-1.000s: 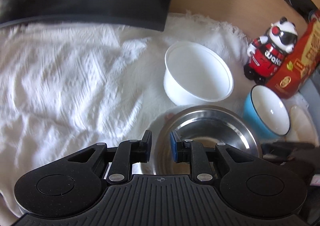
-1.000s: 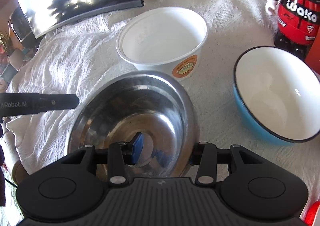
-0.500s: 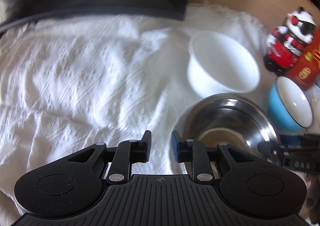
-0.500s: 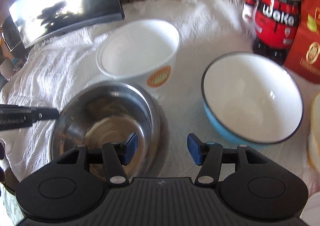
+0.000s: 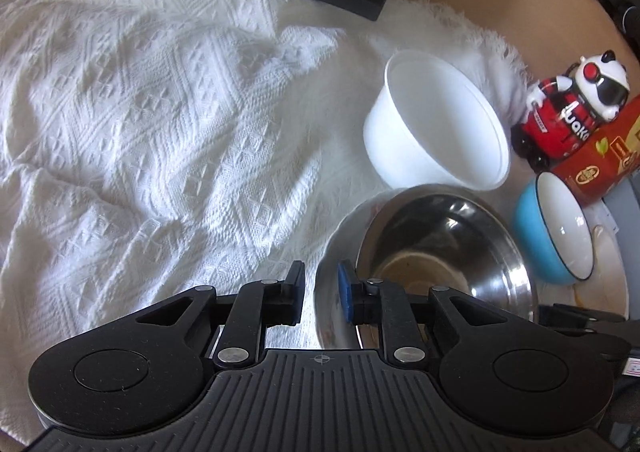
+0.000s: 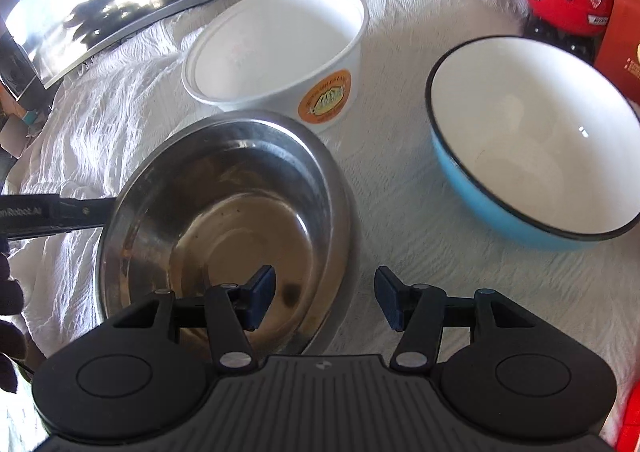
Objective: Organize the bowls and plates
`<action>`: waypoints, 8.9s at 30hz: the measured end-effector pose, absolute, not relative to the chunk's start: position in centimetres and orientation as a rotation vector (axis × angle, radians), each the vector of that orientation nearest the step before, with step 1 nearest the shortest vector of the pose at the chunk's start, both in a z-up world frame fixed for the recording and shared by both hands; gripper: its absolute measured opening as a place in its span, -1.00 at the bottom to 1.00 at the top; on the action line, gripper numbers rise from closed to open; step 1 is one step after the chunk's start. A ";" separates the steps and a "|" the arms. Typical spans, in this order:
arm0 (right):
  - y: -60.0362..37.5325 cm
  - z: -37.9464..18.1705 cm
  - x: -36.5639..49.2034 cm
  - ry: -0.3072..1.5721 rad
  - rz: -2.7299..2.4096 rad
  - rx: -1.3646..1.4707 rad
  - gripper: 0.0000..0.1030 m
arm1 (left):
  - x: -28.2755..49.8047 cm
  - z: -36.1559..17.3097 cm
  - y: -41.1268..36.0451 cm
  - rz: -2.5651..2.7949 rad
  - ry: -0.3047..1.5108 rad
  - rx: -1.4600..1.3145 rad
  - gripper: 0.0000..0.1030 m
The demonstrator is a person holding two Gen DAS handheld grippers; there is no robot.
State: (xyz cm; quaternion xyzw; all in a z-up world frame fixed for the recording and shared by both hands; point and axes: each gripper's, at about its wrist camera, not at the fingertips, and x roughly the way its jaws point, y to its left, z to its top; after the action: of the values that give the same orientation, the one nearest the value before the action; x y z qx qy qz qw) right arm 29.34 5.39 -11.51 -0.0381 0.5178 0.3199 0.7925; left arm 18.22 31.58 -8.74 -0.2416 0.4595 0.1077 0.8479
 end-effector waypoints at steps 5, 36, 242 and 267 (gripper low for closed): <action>5.1 -11.1 29.2 1.106 0.679 -0.076 0.07 | 17.0 -5.3 32.3 0.179 0.862 -0.529 -0.61; 6.1 -11.8 29.1 1.120 0.728 -0.085 0.08 | 21.8 -10.1 29.5 0.095 1.003 -0.417 -0.45; -25.0 -6.1 33.7 0.806 0.251 0.005 -0.23 | 31.6 -9.0 4.9 -0.213 1.050 -0.639 -0.50; -23.3 -12.0 42.9 1.065 0.435 0.030 -0.25 | 34.3 -10.1 1.4 -0.090 1.101 -0.513 -0.45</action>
State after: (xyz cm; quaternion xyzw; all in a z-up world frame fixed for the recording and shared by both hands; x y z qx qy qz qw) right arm 42.95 -23.30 -12.00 0.0141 0.5036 0.2058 0.8390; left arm 34.35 1.35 -10.13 -0.2411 0.5172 -0.0420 0.8201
